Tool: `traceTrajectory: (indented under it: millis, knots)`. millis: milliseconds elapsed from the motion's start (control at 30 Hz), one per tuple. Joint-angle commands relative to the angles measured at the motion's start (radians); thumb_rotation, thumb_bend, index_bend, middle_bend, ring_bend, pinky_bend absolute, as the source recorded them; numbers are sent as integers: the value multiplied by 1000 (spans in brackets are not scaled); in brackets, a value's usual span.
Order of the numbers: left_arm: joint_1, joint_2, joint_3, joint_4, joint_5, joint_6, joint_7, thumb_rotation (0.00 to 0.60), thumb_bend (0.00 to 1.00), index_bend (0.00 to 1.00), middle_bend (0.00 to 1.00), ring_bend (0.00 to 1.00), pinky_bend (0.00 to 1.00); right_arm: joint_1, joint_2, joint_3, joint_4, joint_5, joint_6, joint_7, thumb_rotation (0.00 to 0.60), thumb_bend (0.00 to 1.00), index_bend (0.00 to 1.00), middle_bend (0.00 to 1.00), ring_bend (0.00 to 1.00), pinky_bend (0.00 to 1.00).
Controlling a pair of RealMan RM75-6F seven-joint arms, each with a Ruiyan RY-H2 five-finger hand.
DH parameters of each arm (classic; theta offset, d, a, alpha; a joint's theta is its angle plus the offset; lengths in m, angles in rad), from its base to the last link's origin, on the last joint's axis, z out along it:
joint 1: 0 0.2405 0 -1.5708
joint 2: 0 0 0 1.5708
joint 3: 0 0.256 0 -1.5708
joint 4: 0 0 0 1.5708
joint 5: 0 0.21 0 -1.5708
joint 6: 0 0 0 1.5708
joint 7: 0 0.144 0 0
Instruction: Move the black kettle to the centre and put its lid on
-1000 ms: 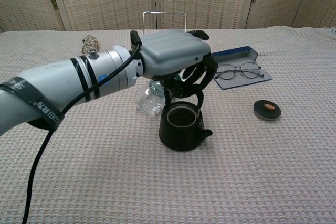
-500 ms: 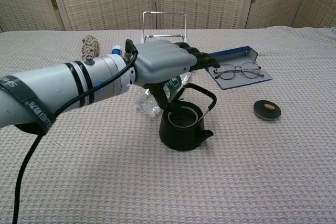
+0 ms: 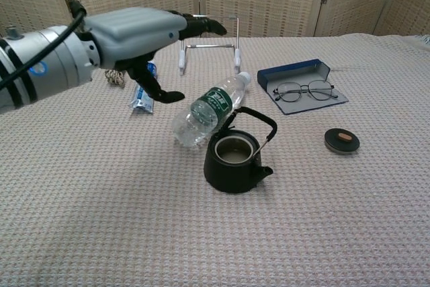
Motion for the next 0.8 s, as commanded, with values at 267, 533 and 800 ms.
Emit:
traceTrajectory:
  millis: [267, 533, 800]
  knots:
    - [218, 209, 50, -14, 50, 200, -213, 600, 291, 76, 41, 38, 0, 60, 33, 1, -63, -37, -68, -70, 600, 277, 232, 238, 244, 170]
    - [346, 263, 109, 62, 84, 288, -300, 600, 293, 88, 47, 40, 0, 133, 60, 21, -172, 0, -187, -203, 600, 276, 213, 227, 516, 477]
    - [446, 292, 138, 94, 136, 371, -377, 600, 293, 103, 56, 41, 0, 268, 63, 68, -269, 170, -431, -356, 600, 276, 10, 142, 710, 726]
